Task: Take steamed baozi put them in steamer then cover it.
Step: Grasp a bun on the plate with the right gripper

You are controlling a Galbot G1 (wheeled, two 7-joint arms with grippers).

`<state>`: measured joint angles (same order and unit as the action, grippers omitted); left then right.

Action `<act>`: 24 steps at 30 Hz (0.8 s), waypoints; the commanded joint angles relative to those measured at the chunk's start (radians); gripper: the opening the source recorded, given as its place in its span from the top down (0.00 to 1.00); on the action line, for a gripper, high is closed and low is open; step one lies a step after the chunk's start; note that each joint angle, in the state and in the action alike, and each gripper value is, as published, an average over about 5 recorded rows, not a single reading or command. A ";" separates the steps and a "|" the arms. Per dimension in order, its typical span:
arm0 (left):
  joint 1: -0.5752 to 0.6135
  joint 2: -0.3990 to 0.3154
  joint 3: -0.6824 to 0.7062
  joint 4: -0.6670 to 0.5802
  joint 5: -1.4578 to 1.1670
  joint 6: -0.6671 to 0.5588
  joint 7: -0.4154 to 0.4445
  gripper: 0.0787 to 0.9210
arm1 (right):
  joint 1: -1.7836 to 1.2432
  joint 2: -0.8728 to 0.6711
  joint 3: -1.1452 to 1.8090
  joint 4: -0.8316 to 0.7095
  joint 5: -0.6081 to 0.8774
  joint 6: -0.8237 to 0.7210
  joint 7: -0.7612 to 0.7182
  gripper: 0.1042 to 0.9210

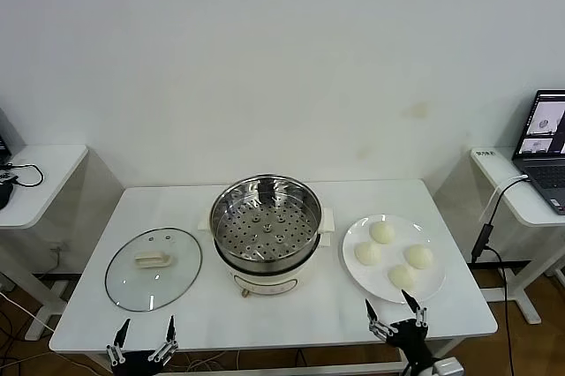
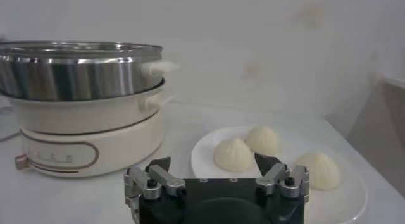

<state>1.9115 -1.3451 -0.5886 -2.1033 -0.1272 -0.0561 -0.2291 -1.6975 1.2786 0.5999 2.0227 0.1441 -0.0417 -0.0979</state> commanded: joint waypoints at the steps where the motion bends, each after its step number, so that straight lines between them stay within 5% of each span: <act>1: -0.009 0.013 -0.006 -0.039 0.093 0.228 -0.052 0.12 | 0.047 -0.049 0.022 0.005 -0.114 -0.033 0.031 0.12; 12: -0.020 0.005 0.007 -0.064 0.215 0.280 -0.037 0.12 | 0.302 -0.369 0.073 -0.073 -0.437 -0.198 -0.118 0.12; 24: -0.022 -0.002 -0.002 -0.077 0.238 0.291 -0.028 0.12 | 0.838 -0.729 -0.269 -0.374 -0.491 -0.194 -0.539 0.12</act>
<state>1.8908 -1.3479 -0.5872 -2.1682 0.0697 0.1986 -0.2536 -1.1800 0.7760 0.5054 1.8025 -0.2731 -0.2143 -0.4280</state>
